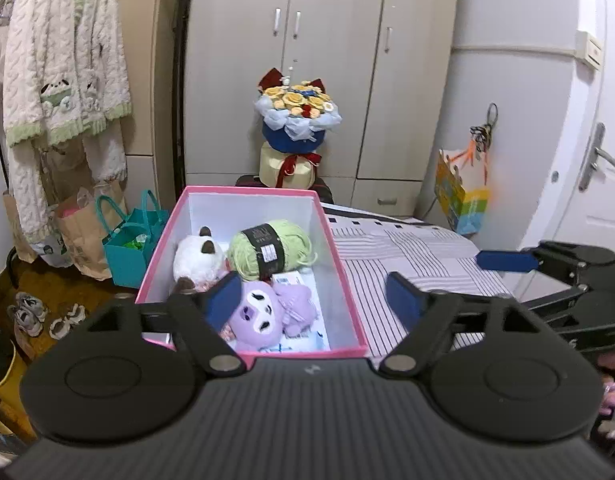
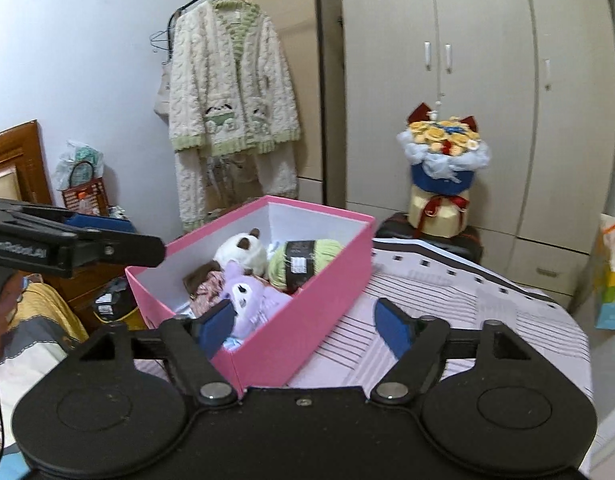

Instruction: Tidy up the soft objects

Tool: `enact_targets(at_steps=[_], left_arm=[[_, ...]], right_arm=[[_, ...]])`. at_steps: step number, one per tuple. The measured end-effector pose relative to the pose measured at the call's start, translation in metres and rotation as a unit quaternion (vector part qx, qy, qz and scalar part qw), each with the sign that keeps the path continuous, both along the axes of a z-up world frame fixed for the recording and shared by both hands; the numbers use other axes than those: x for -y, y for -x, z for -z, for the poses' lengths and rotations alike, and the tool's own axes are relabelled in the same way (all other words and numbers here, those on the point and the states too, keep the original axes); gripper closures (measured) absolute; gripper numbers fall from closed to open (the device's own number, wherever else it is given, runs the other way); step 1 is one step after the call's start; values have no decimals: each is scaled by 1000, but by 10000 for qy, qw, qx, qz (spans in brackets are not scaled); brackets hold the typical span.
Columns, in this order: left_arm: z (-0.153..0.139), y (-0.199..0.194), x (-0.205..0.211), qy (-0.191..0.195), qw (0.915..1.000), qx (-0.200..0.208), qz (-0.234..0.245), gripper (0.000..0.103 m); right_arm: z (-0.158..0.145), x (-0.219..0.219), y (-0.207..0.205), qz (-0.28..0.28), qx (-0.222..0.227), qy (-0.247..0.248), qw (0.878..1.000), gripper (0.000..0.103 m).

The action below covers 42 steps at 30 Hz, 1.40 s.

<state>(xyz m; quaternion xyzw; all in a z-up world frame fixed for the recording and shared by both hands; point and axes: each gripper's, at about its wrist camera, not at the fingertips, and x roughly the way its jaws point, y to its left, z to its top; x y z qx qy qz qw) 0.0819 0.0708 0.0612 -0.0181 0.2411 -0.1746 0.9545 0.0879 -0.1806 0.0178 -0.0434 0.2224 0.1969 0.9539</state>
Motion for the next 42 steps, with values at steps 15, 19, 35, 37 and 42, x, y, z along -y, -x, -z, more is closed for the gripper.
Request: enact_targets(at_steps=[15,19,35,37,42], left_arm=[[-1,35,17,-383,9987,-149,-303,0],[6,39,25,-603,9977,29,-300,0],[38,49,40,-414,9980,162,-453,0],[42,49,42,-475,9977,142,-468,0],[46,50,44,-521,9973,123,-504,0]], right_arm=[[-5,38,60,1708,307,-174,9847,0],[-2,37,67,1672,139,-216,9856,0],[24,25,87,2180,29,-19,9759,0],[25,23,88,2201,41,42,9755,0],[29,21,89,2224,5,137,9749,0]])
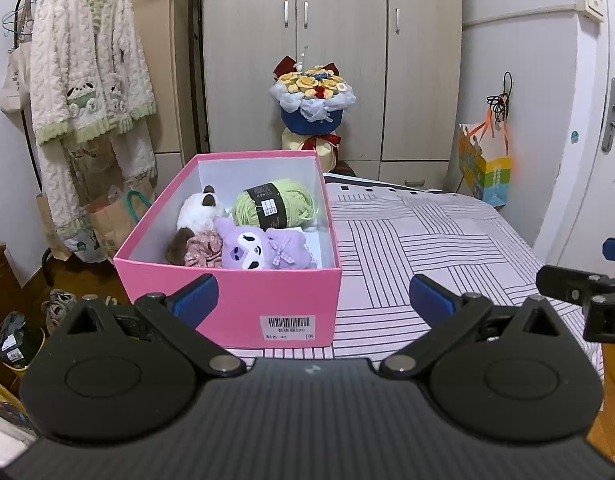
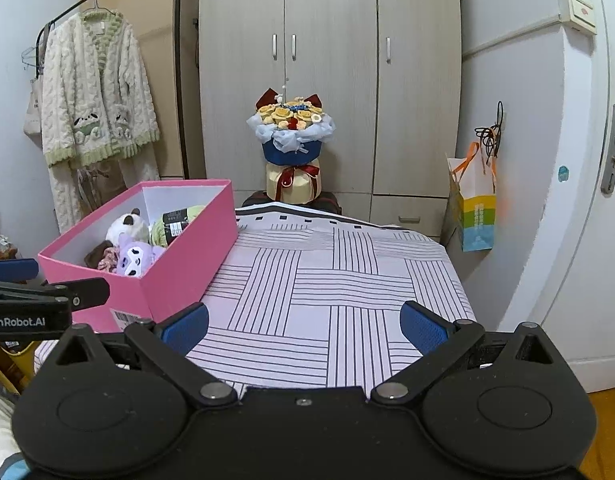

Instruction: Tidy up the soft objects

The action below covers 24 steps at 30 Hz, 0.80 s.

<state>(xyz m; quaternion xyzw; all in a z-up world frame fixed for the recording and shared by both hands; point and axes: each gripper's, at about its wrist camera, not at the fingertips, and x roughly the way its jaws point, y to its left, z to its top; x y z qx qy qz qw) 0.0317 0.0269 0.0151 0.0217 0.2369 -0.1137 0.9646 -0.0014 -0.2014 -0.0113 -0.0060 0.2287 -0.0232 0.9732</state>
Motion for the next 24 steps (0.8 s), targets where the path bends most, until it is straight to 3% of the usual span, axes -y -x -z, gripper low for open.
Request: enact_targets(at_steps=[16,24], left_arm=[[7,3,0,-234,9993,213,-217,0],[9,5,2,-563,9969,359,-428,0]], right_arm=[[4,2,7,333,212,200,9990,0],[5,-1,10,495,367,385,9974,0]])
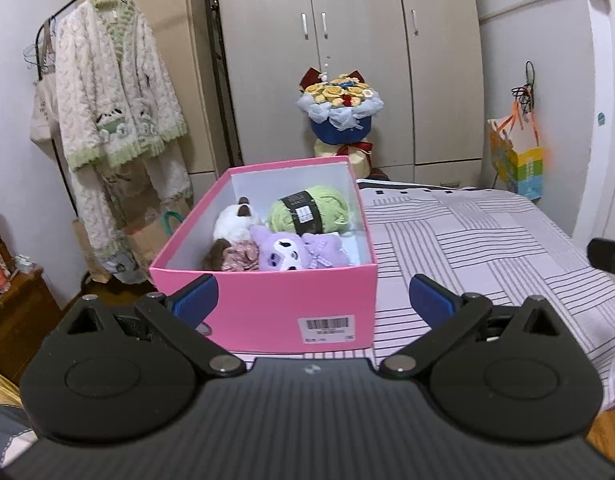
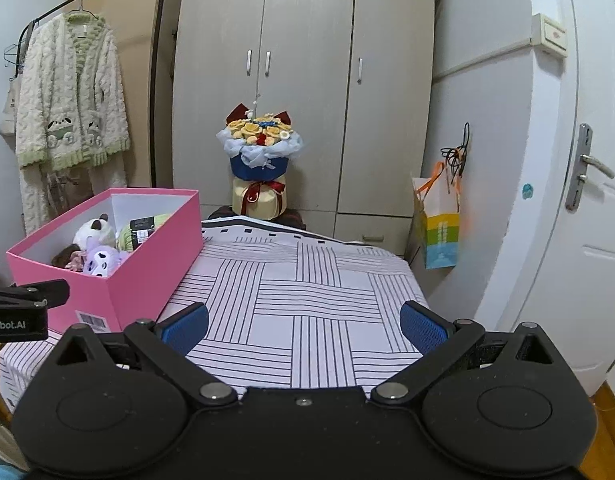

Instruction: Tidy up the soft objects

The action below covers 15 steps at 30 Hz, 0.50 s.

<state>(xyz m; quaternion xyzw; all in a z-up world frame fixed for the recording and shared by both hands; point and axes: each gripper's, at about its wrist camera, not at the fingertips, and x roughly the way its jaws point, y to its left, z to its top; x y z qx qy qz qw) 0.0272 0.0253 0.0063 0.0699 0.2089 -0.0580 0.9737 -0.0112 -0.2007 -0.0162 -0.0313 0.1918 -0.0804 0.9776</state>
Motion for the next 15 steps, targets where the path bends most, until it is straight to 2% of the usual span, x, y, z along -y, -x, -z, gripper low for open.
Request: enact_targets(at_steps=[15], left_arm=[[-1,8,0,-51,9999,105,-9,0]], right_arm=[[-1,-4,8,34,155,61,9999,0]])
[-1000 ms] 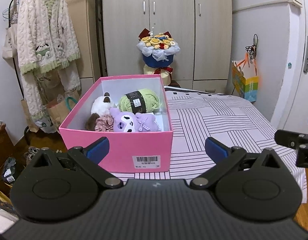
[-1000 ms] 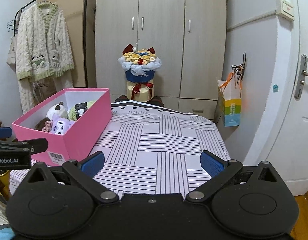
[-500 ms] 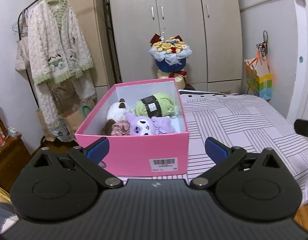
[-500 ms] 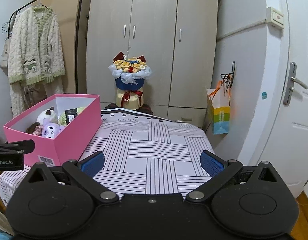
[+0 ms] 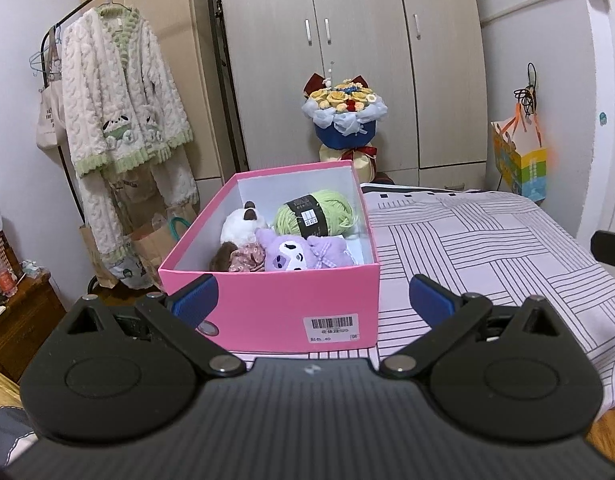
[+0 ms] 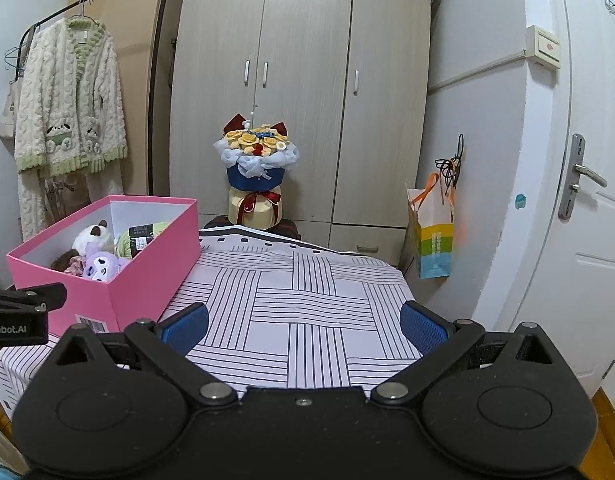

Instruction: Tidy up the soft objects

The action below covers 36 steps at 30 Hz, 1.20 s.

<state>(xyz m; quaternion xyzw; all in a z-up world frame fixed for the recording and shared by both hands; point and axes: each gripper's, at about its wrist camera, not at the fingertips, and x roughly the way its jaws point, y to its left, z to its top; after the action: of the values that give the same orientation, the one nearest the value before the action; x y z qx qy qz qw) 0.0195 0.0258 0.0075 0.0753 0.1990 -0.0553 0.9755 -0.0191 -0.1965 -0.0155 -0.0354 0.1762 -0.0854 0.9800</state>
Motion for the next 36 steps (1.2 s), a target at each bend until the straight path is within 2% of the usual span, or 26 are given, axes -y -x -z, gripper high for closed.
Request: enact_targets(at_steps=[17,36], left_arm=[[4,4,1,-14,10000,18,32,0],[5,4,-1,83,9999,26,78,0]], right_arm=[[10,5,-6,126,-61,-11,9999,0],[4,6,3,127,52,-151,9998,0]])
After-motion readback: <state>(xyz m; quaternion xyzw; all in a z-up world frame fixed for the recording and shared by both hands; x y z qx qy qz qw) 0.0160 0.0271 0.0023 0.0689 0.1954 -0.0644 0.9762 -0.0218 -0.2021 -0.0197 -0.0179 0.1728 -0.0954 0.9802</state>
